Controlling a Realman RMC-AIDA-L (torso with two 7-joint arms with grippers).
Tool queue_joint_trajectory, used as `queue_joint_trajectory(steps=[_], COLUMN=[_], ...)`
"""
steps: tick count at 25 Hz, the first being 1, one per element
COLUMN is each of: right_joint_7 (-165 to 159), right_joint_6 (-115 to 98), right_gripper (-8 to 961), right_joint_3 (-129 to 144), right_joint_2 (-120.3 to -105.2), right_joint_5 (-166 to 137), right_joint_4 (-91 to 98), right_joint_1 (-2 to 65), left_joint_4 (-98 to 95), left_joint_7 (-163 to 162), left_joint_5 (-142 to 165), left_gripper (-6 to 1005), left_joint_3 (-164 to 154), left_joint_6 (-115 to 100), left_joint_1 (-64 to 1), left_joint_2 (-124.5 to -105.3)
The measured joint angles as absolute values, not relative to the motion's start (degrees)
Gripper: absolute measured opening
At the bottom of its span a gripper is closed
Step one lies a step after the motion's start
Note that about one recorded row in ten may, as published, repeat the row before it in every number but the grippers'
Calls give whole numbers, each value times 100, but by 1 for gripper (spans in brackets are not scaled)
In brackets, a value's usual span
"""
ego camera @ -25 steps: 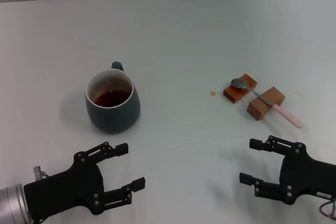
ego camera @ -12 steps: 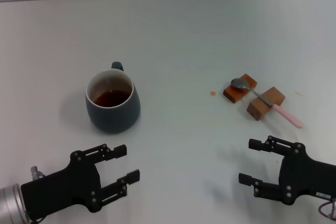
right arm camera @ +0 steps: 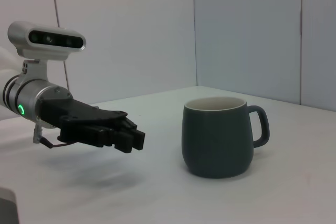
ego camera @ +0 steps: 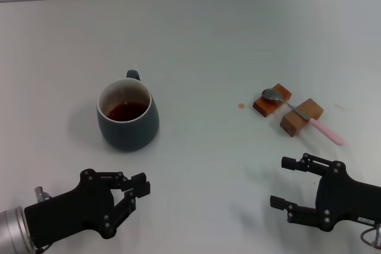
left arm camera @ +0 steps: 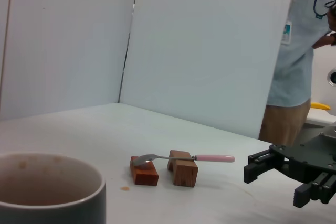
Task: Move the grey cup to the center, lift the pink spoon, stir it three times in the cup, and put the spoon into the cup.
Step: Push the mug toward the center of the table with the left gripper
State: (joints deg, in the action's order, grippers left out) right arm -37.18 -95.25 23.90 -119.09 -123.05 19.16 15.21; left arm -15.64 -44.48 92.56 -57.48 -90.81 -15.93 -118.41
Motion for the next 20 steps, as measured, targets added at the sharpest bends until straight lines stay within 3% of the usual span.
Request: queue_joint_trajectory(steps=[1, 4, 10, 20], right_joint_7=[-3719, -3725, -3730, -3737], right_joint_6=[-9524, -9522, -9518, -9518], right_gripper=[755, 755, 756, 756], right_joint_3=[2390, 2390, 2391, 2391], right_joint_2=[-11909, -11909, -11909, -11917], right_joint_5=[-12305, -12305, -12305, -12289], right_joint_4=[1916, 1916, 1916, 1899], right_joint_1=[1524, 1530, 1531, 1560], left_joint_4=[-1564, -1564, -1365, -1261], left_joint_7=[-4448, -4440, -4449, -3568], left_joint_5=[9255, 9252, 8647, 6881], left_gripper=[357, 126, -2, -2], left_joint_3=[-5748, -5748, -5665, -4882], left_joint_6=[-9080, -9076, -9355, -9133], left_joint_1=[-1596, -1603, -1675, -1713], left_joint_2=[-11844, -11854, -11871, -11875])
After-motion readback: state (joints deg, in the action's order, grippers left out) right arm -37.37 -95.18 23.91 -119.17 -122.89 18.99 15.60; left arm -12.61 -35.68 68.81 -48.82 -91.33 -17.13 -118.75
